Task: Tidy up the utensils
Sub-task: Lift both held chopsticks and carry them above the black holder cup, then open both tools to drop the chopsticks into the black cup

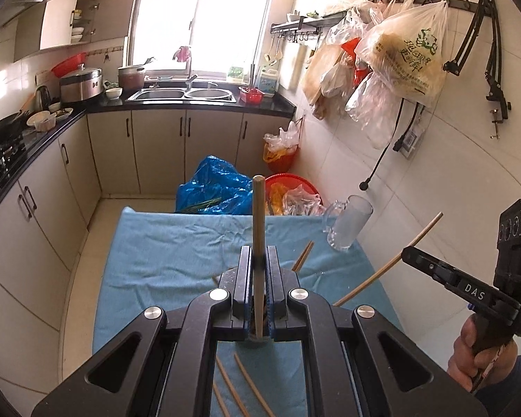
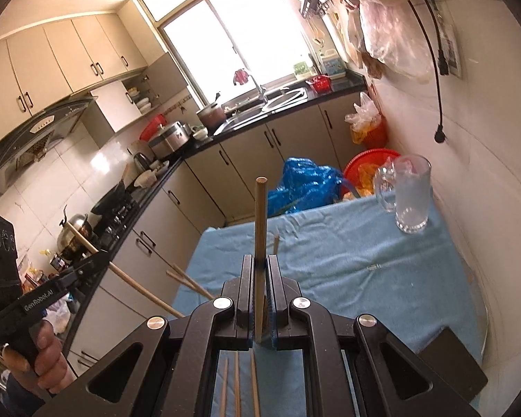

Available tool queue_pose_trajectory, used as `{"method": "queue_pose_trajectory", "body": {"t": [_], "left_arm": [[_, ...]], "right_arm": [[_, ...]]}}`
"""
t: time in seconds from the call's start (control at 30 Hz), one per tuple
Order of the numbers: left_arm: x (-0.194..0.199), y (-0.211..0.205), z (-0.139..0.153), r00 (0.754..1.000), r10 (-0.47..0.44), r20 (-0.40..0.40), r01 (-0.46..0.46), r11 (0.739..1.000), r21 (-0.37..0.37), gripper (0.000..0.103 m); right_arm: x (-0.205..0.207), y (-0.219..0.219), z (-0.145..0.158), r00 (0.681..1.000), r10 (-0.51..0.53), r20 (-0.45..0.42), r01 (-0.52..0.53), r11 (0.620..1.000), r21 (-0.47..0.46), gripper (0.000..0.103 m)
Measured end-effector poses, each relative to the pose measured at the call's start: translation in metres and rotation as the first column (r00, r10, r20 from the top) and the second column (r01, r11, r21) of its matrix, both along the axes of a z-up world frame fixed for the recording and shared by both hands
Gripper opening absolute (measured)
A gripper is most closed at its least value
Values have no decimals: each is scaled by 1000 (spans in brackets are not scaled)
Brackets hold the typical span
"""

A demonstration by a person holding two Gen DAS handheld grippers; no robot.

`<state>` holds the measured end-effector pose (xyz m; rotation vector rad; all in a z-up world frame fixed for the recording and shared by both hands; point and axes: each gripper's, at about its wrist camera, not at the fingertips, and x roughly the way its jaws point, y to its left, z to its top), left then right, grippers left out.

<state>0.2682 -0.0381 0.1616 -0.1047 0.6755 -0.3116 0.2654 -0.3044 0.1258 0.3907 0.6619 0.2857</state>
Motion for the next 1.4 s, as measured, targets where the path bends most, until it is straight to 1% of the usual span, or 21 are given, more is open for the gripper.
{"method": "queue_pose_trajectory", "body": {"t": [0.13, 0.3, 0.53, 0.73, 0.93, 1.17, 1.33, 1.4], "left_arm": [[15, -8, -3, 1000, -6, -9, 6, 1000, 0, 6], [31, -13, -21, 999, -7, -37, 7, 1000, 2, 6], [49, -20, -51, 995, -12, -102, 13, 1000, 6, 6], [57, -23, -78, 988, -16, -153, 19, 1000, 16, 6], [58, -22, -96, 983, -12, -181, 19, 999, 39, 6], [61, -22, -107, 980, -1, -201, 12, 999, 53, 6], [60, -24, -104, 982, 1, -189, 10, 998, 56, 6], [59, -24, -100, 982, 1, -189, 8, 999, 46, 6]], "right_arm": [[17, 4, -1, 1000, 1, -10, -1, 1000, 13, 6], [34, 9, -14, 999, -1, -37, 1, 1000, -1, 6], [55, 20, -44, 994, 7, -105, -10, 1000, -27, 6], [67, 28, -72, 984, 30, -174, -36, 999, -31, 6], [77, 35, -96, 971, 49, -233, -56, 998, -26, 6], [87, 42, -113, 957, 71, -282, -81, 996, -25, 7], [87, 39, -109, 957, 82, -277, -88, 996, -10, 8], [84, 37, -105, 959, 82, -271, -86, 996, -5, 8]]}}
